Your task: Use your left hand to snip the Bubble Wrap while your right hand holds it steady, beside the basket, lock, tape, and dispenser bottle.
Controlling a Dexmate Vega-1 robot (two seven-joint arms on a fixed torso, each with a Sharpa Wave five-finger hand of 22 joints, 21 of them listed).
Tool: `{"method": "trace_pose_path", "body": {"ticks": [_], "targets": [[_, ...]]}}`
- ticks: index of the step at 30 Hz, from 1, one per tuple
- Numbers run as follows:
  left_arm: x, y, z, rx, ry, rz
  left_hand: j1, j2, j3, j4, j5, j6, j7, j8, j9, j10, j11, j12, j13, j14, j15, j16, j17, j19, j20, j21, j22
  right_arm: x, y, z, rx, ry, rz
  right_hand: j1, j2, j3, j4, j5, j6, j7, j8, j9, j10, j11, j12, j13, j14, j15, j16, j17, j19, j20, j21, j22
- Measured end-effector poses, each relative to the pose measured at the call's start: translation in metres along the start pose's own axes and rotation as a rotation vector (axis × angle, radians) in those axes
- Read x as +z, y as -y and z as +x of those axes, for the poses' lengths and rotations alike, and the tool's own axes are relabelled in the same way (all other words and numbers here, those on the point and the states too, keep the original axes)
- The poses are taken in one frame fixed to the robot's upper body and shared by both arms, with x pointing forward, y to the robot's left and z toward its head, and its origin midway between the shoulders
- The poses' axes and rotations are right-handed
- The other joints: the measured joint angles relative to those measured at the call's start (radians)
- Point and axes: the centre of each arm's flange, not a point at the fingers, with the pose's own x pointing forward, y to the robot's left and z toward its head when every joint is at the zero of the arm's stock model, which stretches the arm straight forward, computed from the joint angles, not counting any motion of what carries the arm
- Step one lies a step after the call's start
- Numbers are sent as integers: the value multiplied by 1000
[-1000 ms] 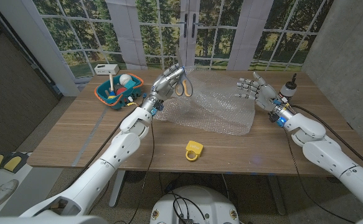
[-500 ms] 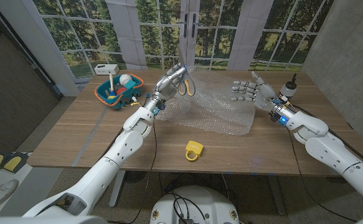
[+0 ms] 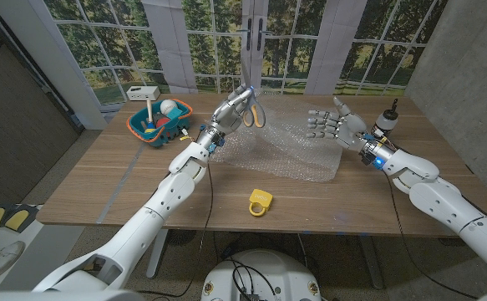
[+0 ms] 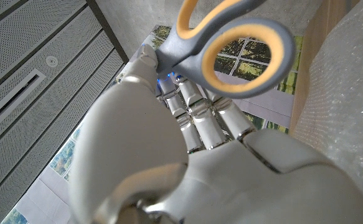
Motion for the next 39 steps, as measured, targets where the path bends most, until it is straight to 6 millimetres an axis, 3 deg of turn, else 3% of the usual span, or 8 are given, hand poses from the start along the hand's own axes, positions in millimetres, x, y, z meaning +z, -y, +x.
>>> {"method": "trace_pose_path", "body": {"ticks": [4, 8, 13, 19, 22, 26, 33, 39], "targets": [[-2, 1, 2, -12, -4, -20, 0, 0, -3, 3, 0, 0, 0, 0, -1, 0, 0, 0, 0, 0, 0, 0, 0, 0, 0, 0, 0, -1, -2, 0, 7, -1, 7, -2, 9, 2, 2, 0, 12, -5, -24, -1, 91, -32, 80, 49, 68, -20, 58, 66, 5, -15, 0, 8], [-3, 3, 6, -20, 2, -38, 0, 0, -3, 2, 0, 0, 0, 0, -1, 0, 0, -8, 0, -2, -2, 0, 0, -4, 4, 0, 0, -2, -4, 1, 16, -3, 15, -2, 9, 6, -2, 0, 18, -11, -45, 0, 105, -47, 140, 108, 81, -27, 91, 141, -1, -32, 12, 27], [-5, 3, 11, -22, 15, -62, 0, 0, -1, 5, 7, 0, 0, -1, 0, 0, 0, -8, 1, -3, -2, -1, 1, -9, 2, 2, -5, -3, -7, 1, 23, -5, 19, -9, 2, 2, 2, 0, 13, -26, -63, 2, 13, -30, 165, 165, -38, -2, 50, 187, -44, -16, 12, 42], [-5, 2, 12, -18, 26, -88, 0, 0, -1, 5, 7, 0, 0, -2, 0, 0, 0, -8, 4, -3, -2, -4, 1, -9, 2, 8, -5, -4, -9, 1, 25, -17, 11, -18, -7, 2, 2, -5, 31, -16, -58, 1, -42, 4, 132, 154, -62, 5, 29, 182, -49, -11, 14, 39], [-7, 2, 14, -14, 33, -104, 0, 0, -1, 5, 7, -4, -4, -3, -2, 0, 0, -15, 9, -3, -2, -4, 1, -9, 2, 8, -5, -6, -10, 1, 28, -28, 2, -23, -12, -6, 3, -5, 71, -59, -42, 1, -38, 19, 106, 126, -78, 21, 4, 159, -45, -7, 17, 34], [-8, 2, 14, -15, 37, -120, 0, 0, -1, 5, 7, -6, -5, -3, -2, 0, 0, -15, 9, -3, -2, -5, 1, -9, 2, 13, -5, -7, -11, 2, 33, -40, -2, -13, -22, -13, -4, -5, 122, -134, -36, 0, -56, 41, 39, 61, -154, 81, -67, 107, -82, 22, 8, 25], [-11, 3, 17, -19, 47, -154, 0, 0, -1, 5, 7, -6, -5, -4, 0, 0, 0, -15, 14, -6, -1, 0, 4, -14, 7, 17, -5, -7, -13, 4, 55, -71, -22, -8, -27, -12, -12, -5, 133, -167, -39, -1, -104, 70, -33, 2, -241, 151, -136, 56, -124, 43, -7, 14], [-12, 4, 18, -28, 52, -172, 4, 4, -1, 5, 7, -6, -5, -5, 0, 0, 0, -15, 15, -9, 2, 1, 6, -14, 7, 21, -5, -6, -14, 9, 73, -88, -34, -8, -27, -14, -10, 0, 62, -200, -72, -1, -82, 81, -47, -30, -216, 170, -144, 31, -112, 61, -7, 7]]}}
